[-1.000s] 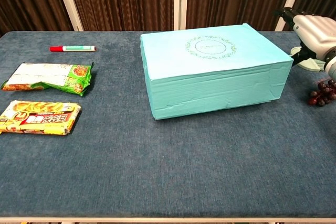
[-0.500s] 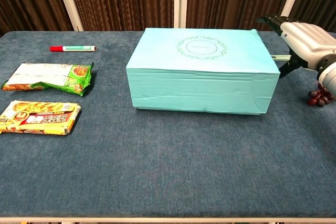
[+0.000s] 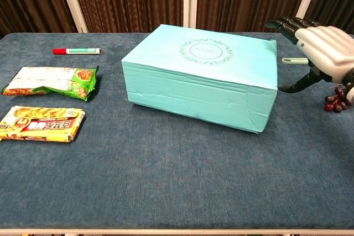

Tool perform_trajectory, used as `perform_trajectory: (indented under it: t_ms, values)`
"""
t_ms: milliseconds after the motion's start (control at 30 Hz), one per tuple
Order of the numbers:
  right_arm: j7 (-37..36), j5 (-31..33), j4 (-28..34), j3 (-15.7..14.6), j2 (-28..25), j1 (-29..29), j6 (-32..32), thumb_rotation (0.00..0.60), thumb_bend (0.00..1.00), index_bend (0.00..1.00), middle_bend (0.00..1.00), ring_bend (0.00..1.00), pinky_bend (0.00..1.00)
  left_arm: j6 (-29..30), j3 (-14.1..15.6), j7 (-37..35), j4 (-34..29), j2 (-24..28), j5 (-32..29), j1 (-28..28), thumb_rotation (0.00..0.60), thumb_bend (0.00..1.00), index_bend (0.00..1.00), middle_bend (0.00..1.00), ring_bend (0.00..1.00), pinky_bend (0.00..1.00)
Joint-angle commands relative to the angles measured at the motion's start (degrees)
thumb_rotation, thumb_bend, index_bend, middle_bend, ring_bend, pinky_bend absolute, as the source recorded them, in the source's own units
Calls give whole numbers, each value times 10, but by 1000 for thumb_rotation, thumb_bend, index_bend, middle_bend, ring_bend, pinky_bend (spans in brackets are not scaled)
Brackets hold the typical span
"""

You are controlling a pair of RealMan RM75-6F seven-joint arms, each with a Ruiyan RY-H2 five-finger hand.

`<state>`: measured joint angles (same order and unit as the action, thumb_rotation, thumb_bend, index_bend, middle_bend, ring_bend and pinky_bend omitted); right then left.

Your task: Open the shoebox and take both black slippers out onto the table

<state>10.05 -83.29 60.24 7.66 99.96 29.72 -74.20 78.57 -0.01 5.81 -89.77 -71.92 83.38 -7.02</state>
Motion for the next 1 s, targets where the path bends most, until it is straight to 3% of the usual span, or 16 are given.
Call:
perform_trajectory:
  t_ms: [33,267,400,800,1000]
  values:
    - [11,-14,-11,-14,-16,-1,4,600,47,0,22,0,47,-2,1,1,0,-1,0,-1,600,0,113,216,171,249]
    - [36,-41,-63,-37,-16,8,21,600,56,0,19,0,41,-3,1,9,-4,-3,3,-3,600,0,113,216,171,252]
    - [8,-52,-118,-39,17,17,19,600,68,0,18,0,21,-1,1,13,-3,-6,4,-4,600,0,113,215,171,252]
    - [-110,-101,-282,-41,110,29,-87,600,101,0,26,0,0,15,1,0,22,-19,15,0,600,0,114,216,171,265]
    - [-139,-99,-322,-44,131,30,-84,600,101,0,36,0,0,17,2,-1,26,-20,16,2,600,0,114,216,171,265]
